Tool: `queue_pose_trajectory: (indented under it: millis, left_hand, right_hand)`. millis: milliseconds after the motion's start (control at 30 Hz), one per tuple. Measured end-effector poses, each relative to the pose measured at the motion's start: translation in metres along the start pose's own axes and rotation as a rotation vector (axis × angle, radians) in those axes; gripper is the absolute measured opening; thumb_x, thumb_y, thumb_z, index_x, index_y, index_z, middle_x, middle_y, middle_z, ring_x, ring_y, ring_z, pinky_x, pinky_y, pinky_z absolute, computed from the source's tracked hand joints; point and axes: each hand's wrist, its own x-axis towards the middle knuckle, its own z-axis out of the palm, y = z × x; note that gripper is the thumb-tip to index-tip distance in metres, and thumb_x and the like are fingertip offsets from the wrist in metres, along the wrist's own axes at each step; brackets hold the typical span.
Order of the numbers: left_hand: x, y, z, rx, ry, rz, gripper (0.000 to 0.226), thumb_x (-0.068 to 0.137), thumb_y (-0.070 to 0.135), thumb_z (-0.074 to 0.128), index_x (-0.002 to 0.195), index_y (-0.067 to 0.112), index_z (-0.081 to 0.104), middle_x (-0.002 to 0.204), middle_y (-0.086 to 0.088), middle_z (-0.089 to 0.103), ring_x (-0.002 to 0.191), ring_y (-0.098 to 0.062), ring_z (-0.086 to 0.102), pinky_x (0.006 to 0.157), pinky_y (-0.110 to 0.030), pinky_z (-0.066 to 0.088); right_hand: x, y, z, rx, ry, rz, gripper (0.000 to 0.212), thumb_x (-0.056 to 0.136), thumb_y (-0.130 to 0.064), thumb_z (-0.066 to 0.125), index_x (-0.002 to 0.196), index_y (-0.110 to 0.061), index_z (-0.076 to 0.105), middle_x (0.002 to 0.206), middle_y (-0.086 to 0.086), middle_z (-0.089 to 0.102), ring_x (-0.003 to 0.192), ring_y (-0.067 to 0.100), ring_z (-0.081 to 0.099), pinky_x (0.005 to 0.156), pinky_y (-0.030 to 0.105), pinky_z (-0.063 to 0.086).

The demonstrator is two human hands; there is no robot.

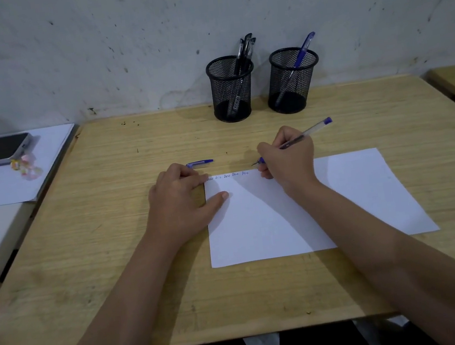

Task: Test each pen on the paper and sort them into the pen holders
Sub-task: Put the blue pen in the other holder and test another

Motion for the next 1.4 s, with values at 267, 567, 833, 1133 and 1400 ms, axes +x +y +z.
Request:
queue_pose_trajectory:
  millis: [267, 567, 833, 1133, 1400]
  left_hand:
    - [0.021, -0.001, -0.003, 0.067, 0.154, 0.014, 0.031, 0.077, 0.030, 0.061, 0.103, 0.016, 0.069, 0.097, -0.001, 0.058, 0.090, -0.022, 0.057, 0.079, -0.050, 0.048]
    - [0.038, -0.005, -0.002, 0.082, 0.046, -0.087, 0.017, 0.085, 0.022, 0.060, 0.099, 0.020, 0.070, 0.091, 0.007, 0.056, 0.087, -0.016, 0.055, 0.085, -0.046, 0.046]
    - [0.040, 0.020, -0.006, -0.182, 0.076, -0.037, 0.011, 0.084, 0.017, 0.066, 0.091, 0.025, 0.068, 0.091, 0.008, 0.063, 0.081, -0.005, 0.058, 0.072, -0.020, 0.046]
    - [0.039, 0.032, -0.014, -0.226, 0.097, 0.166, 0.016, 0.080, 0.003, 0.068, 0.093, 0.013, 0.071, 0.087, 0.002, 0.065, 0.081, -0.004, 0.059, 0.073, -0.007, 0.042]
    - [0.037, 0.043, -0.021, -0.153, 0.243, 0.350, 0.014, 0.075, 0.001, 0.063, 0.085, 0.005, 0.072, 0.069, -0.001, 0.058, 0.065, -0.020, 0.054, 0.059, -0.027, 0.043]
  right_hand:
    - [0.003, -0.002, -0.001, 0.195, -0.082, 0.027, 0.030, 0.080, -0.011, 0.073, 0.064, -0.012, 0.049, 0.058, 0.006, 0.060, 0.049, 0.013, 0.063, 0.055, 0.028, 0.056]
    - [-0.003, -0.007, -0.007, 0.057, -0.339, -0.051, 0.011, 0.086, -0.010, 0.065, 0.080, -0.018, 0.071, 0.069, 0.001, 0.070, 0.052, 0.011, 0.058, 0.048, 0.024, 0.046]
    - [-0.008, -0.014, -0.012, 0.033, -0.386, -0.118, 0.015, 0.087, -0.007, 0.062, 0.082, -0.016, 0.073, 0.067, -0.001, 0.071, 0.051, 0.003, 0.057, 0.044, 0.017, 0.043]
    - [-0.008, -0.015, -0.014, 0.095, -0.452, -0.163, 0.009, 0.080, -0.009, 0.072, 0.079, -0.015, 0.066, 0.071, 0.000, 0.072, 0.069, 0.014, 0.068, 0.049, 0.024, 0.048]
    - [-0.010, -0.020, -0.017, 0.238, -0.486, -0.184, 0.008, 0.078, -0.007, 0.073, 0.083, -0.007, 0.067, 0.071, 0.004, 0.072, 0.070, 0.017, 0.068, 0.059, 0.025, 0.051]
